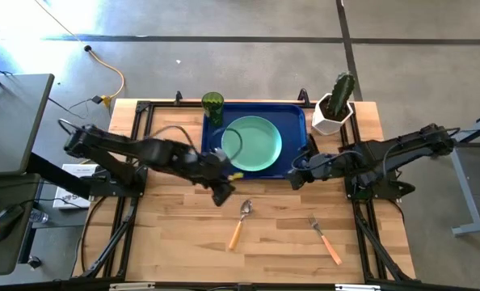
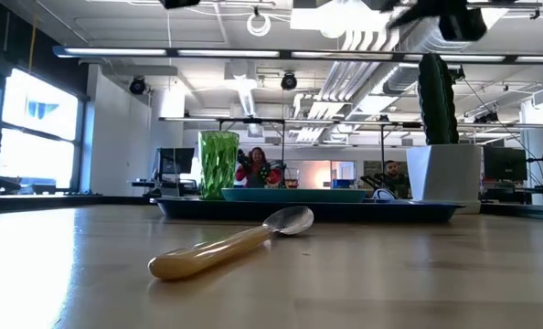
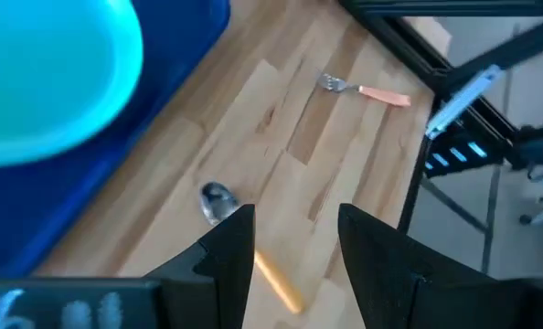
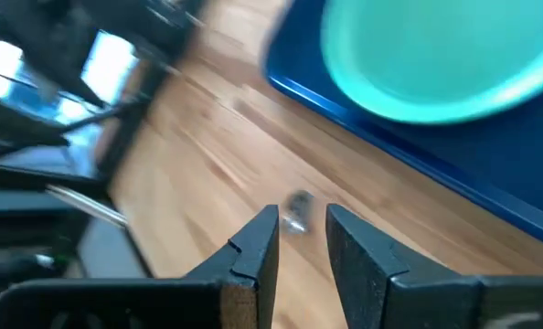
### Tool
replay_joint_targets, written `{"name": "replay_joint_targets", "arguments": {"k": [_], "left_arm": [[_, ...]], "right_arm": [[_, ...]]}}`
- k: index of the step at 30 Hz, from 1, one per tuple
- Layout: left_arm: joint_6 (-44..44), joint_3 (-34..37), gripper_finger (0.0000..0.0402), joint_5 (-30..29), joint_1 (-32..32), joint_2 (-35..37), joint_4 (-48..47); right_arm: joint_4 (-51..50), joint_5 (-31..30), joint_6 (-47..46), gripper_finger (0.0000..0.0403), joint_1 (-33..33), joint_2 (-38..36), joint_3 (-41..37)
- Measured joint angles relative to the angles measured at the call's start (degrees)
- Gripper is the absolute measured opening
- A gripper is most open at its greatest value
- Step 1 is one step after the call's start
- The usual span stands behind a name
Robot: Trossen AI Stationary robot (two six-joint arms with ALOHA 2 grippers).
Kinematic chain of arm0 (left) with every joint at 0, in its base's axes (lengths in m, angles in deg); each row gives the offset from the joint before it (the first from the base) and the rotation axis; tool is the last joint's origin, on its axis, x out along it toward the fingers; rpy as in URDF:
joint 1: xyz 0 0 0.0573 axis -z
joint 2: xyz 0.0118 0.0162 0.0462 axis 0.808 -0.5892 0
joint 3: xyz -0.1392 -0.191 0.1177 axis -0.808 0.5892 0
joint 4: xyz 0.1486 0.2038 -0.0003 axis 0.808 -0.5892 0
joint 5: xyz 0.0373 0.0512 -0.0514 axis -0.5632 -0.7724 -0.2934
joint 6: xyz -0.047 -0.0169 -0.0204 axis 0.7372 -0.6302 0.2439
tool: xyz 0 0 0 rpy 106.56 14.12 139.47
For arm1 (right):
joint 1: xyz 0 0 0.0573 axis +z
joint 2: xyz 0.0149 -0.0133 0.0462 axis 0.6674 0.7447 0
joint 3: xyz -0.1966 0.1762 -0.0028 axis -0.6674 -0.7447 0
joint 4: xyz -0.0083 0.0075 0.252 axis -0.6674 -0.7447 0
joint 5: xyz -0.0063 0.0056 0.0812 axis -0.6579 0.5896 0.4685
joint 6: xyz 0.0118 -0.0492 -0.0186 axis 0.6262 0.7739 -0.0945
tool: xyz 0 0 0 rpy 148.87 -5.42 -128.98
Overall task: Pick and place plate/cup/fork/spoon on tray
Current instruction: Put the yellow spoon on the blue serving tray
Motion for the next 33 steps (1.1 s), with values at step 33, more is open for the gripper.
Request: {"name": "replay_joint_targets", "arguments": {"k": [33], "left_arm": [[-21.6, 0.0, 0.0147, -2.9, -0.8, 21.5, -19.5]], "right_arm": [[60.1, -16.5, 16.2, 0.0085, 5.1, 14.7, 1.9]]}}
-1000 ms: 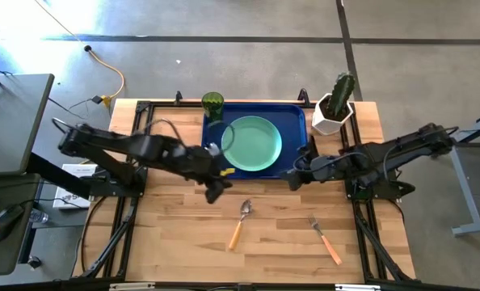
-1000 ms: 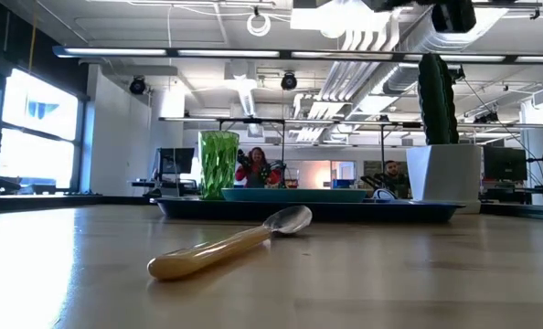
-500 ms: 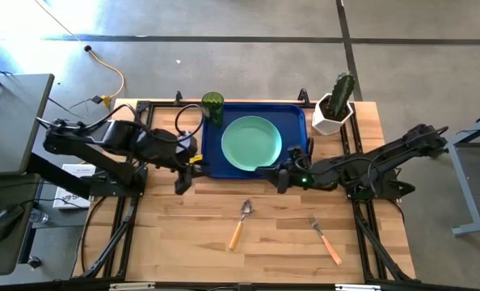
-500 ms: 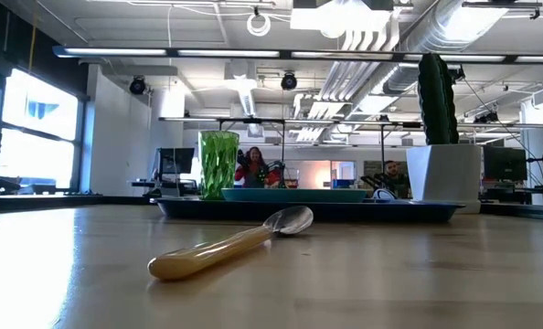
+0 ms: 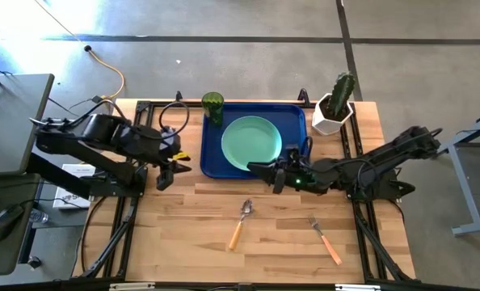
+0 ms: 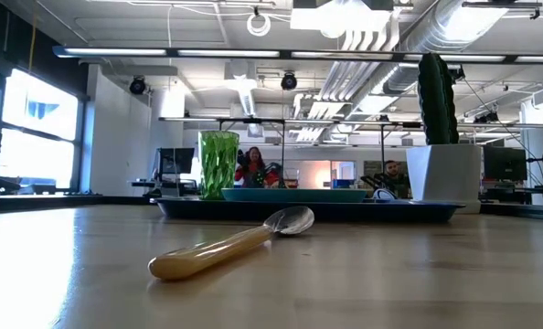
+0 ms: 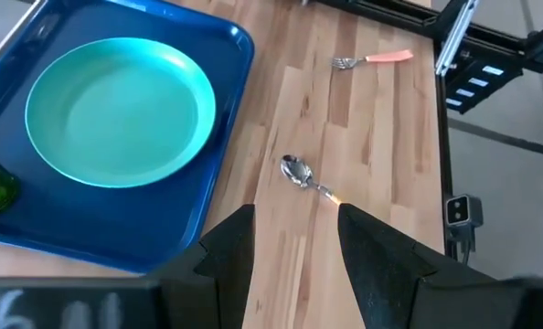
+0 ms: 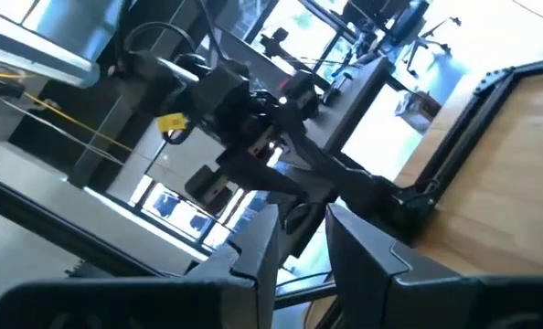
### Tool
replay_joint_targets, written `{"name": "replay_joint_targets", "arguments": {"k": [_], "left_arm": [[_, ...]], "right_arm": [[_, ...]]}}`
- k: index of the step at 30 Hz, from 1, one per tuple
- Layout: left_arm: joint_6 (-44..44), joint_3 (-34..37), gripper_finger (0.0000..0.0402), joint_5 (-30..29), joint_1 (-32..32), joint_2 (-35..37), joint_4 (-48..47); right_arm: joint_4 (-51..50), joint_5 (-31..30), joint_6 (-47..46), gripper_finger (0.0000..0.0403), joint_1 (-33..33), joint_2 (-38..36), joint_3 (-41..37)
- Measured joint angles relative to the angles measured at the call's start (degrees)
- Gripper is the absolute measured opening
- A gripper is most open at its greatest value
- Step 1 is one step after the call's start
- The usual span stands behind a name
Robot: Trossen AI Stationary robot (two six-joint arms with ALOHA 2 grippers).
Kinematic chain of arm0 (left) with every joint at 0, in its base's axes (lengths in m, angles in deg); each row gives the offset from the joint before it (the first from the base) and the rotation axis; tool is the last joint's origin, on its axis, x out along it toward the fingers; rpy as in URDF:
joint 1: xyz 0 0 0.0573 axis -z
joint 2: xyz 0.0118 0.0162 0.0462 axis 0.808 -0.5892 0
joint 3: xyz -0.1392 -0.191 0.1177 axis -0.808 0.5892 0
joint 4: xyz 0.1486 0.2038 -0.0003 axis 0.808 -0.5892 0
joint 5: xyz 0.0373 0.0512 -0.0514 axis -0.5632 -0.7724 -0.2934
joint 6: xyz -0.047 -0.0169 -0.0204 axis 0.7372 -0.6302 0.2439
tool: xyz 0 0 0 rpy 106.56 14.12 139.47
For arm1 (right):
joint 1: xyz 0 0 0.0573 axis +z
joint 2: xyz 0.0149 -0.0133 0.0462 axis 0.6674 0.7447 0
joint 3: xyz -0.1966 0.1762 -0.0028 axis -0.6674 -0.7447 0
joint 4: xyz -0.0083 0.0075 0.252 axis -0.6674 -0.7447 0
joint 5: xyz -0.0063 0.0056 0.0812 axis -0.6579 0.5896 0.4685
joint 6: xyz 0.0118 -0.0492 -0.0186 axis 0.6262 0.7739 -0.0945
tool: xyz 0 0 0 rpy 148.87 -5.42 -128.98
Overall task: Pick and place plate/cup/fork/spoon on tray
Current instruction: Put the yellow spoon on the blue serving tray
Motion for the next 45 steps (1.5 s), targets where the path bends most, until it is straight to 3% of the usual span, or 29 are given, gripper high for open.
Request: {"name": "replay_joint_targets", "arguments": {"k": [4, 7, 14, 21, 28, 35, 45], "left_arm": [[-0.2, 0.0, 0.0147, 0.0, 0.0, 1.8, 0.0], [-1.4, 0.0, 0.0147, -0.1, 0.0, 3.0, 0.0], [-1.7, 0.0, 0.0147, -0.2, 0.0, 5.1, 0.0], [-3.4, 0.0, 0.0147, -0.2, 0.0, 5.5, 0.0], [-3.3, 0.0, 0.0147, -0.2, 0.0, 5.3, 0.0], [-0.4, 0.0, 0.0147, -0.9, 0.0, 5.4, 0.0], [1.5, 0.0, 0.0147, -2.7, 0.0, 5.2, 0.0]], "right_arm": [[-1.6, 0.4, 3.4, 0.0085, 0.0, 2.8, 5.4], [-8.9, 0.3, 1.7, 0.0085, -0.4, 4.6, 10.0], [-36.7, 0.8, -17.0, 0.0085, -0.5, 9.6, 20.9], [-54.9, 8.2, -31.9, 0.0085, -0.5, 16.5, 28.5], [-58.2, 13.6, -36.3, 0.0085, -0.5, 21.7, 29.9], [-59.1, 14.1, -36.3, 0.0085, -0.8, 26.0, 29.8], [-59.7, 23.0, -35.4, 0.0085, -1.6, 29.6, 29.7]]}}
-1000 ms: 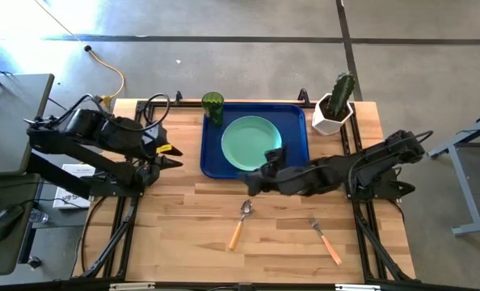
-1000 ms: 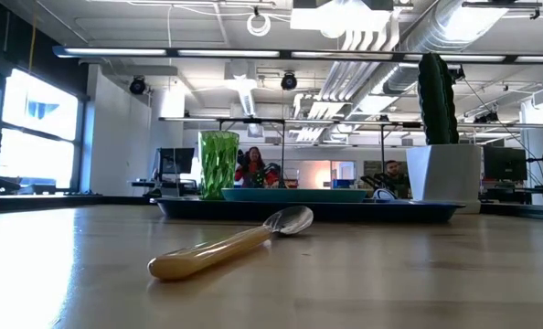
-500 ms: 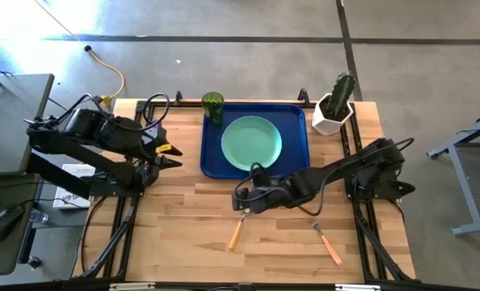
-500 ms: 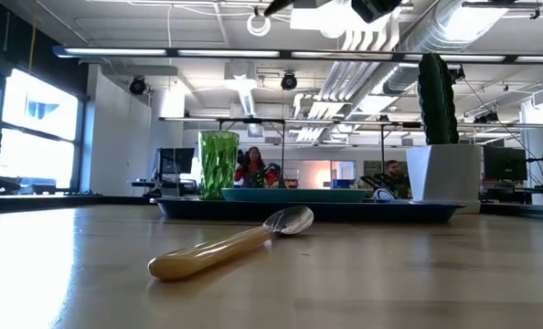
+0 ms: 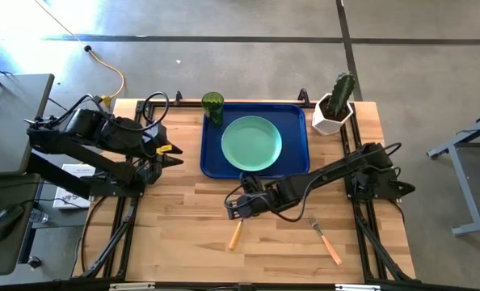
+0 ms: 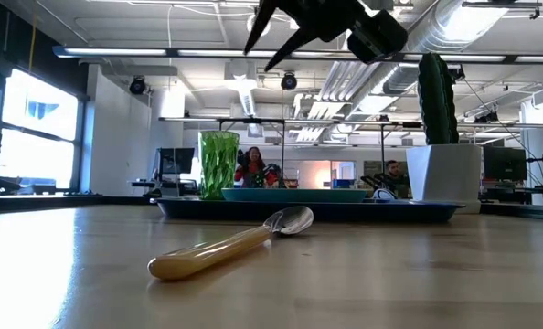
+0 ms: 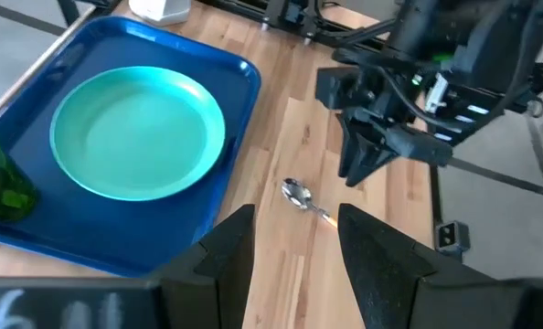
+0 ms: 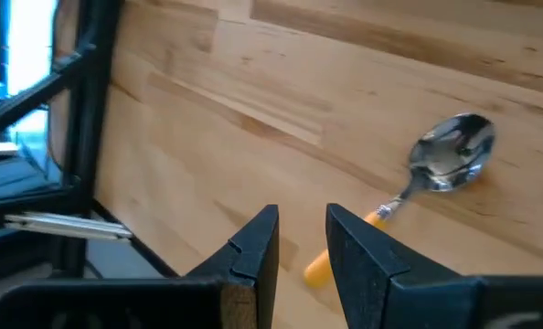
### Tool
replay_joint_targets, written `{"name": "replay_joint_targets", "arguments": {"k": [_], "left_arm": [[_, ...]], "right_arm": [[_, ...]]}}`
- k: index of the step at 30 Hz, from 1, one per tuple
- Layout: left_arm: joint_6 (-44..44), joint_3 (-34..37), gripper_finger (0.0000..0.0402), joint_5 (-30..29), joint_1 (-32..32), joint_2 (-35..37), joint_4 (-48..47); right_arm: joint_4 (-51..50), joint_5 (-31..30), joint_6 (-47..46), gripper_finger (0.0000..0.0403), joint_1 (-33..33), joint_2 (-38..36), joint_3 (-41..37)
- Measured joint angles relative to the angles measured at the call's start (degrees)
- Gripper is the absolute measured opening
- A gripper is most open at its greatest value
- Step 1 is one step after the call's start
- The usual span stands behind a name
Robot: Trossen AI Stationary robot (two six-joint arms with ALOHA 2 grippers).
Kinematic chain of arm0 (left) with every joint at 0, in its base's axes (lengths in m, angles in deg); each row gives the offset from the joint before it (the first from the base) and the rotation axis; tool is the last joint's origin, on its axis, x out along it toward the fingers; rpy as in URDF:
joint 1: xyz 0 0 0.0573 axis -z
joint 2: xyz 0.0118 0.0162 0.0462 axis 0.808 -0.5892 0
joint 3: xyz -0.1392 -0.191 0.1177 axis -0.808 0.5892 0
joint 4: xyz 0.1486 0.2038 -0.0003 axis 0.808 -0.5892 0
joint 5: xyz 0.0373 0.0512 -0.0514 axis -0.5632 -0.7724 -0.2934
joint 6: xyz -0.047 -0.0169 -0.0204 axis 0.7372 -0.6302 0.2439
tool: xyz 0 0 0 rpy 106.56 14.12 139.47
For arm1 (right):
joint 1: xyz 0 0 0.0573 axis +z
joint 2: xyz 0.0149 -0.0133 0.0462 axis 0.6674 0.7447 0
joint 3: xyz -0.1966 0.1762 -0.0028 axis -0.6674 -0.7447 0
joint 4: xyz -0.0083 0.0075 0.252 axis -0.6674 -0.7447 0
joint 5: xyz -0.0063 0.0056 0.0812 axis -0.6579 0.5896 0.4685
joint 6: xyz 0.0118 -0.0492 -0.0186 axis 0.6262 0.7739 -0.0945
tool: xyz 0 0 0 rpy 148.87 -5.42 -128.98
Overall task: Pick and place plate/cup/fork/spoon on tray
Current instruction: Put the yellow spoon on the blue serving tray
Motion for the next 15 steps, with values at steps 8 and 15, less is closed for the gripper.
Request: {"name": "replay_joint_targets", "arguments": {"k": [8, 15], "left_arm": [[0.2, 0.0, 0.0147, -1.1, 0.0, -0.1, 0.0], [0.1, 0.0, 0.0147, -1.2, 0.0, -0.1, 0.0]], "right_arm": [[-2.1, 3.5, -3.5, 0.0085, -1.3, 1.3, 0.0], [-4.4, 3.7, -7.2, 0.0085, -0.8, 2.6, 0.0]]}}
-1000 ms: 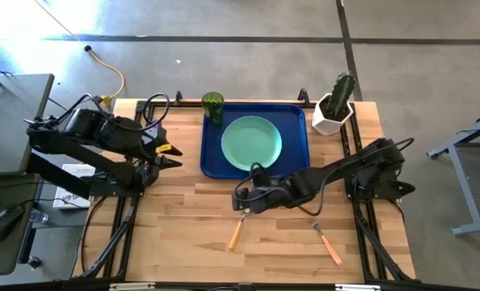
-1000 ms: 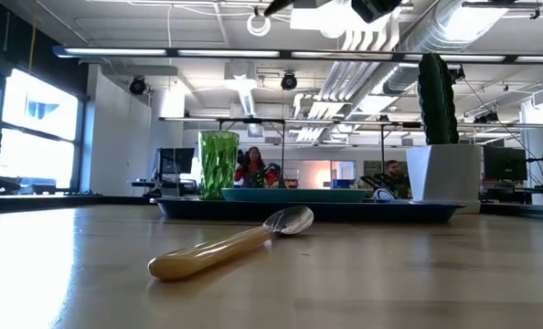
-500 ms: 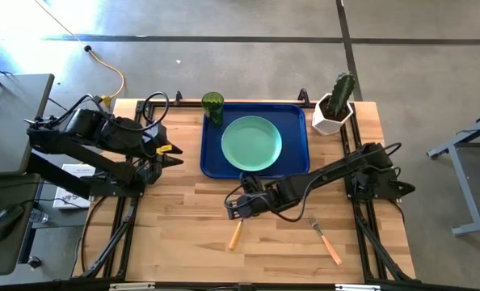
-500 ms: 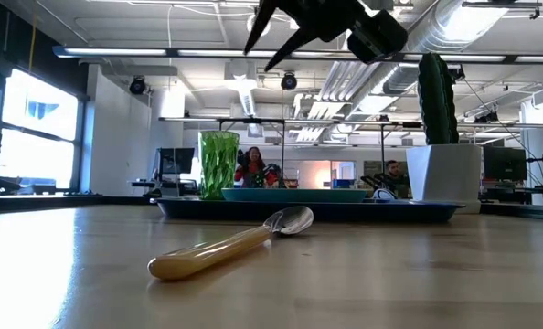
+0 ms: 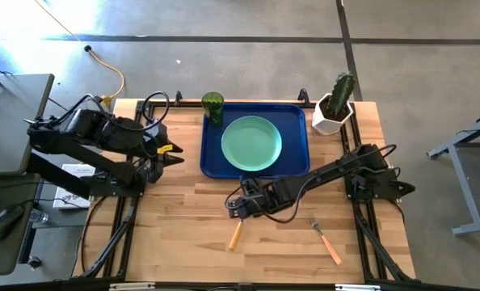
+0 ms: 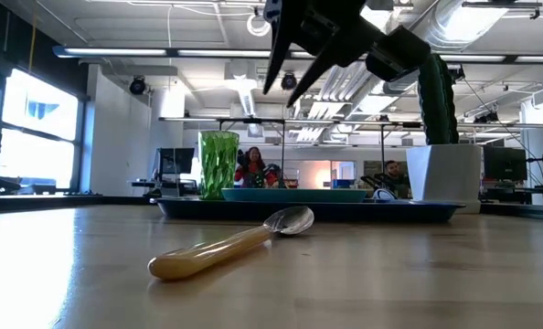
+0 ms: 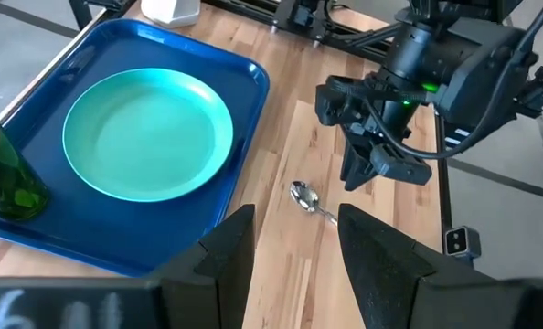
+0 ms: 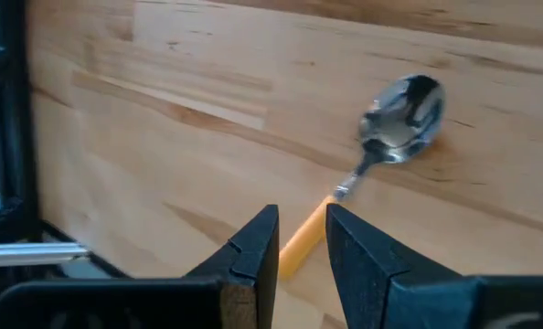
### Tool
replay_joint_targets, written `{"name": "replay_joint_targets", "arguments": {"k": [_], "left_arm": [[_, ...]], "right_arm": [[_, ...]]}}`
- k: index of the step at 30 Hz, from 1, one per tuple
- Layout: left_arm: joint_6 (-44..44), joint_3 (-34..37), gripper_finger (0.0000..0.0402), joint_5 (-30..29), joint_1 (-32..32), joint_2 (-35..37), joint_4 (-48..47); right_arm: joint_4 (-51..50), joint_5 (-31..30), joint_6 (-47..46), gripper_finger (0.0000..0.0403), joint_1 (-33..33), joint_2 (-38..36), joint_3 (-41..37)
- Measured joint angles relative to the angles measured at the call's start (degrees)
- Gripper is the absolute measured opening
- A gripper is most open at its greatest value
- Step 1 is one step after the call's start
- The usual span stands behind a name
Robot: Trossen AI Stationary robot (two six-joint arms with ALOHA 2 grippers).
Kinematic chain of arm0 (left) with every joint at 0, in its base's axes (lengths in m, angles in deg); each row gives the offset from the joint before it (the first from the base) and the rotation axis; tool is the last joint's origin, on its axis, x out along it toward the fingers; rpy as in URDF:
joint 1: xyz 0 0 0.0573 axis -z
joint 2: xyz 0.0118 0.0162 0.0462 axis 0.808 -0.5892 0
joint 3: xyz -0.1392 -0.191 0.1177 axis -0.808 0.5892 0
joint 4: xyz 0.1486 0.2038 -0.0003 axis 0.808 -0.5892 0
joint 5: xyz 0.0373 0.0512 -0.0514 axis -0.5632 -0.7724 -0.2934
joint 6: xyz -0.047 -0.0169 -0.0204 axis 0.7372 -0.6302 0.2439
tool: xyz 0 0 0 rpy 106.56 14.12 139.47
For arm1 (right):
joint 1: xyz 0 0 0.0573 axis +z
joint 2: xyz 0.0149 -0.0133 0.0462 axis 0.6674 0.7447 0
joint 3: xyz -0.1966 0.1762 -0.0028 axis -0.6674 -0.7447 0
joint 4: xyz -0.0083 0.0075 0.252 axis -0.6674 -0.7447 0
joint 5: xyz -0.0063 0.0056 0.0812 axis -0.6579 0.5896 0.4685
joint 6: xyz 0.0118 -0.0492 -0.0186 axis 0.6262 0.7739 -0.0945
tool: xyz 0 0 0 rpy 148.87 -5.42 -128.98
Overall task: Pick and place plate/cup/fork/spoon on tray
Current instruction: Put the yellow spoon on the blue serving tray
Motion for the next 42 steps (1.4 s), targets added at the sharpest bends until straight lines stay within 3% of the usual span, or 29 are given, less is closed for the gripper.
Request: {"name": "replay_joint_targets", "arguments": {"k": [13, 20, 42], "left_arm": [[-0.1, 0.0, 0.0147, -3.8, 0.0, 0.0, -0.1], [-0.1, 0.0, 0.0147, -3.9, 0.0, 0.0, -0.2], [-0.1, 0.0, 0.0147, -3.9, 0.0, 0.0, -0.2]], "right_arm": [[-0.1, 2.2, -5.4, 0.0155, 0.3, 2.2, 0.0], [1.5, 7.2, -8.8, 0.0156, 0.3, 5.5, 0.0], [7.8, 7.7, -18.1, 0.0155, 0.9, 12.0, 0.0]]}}
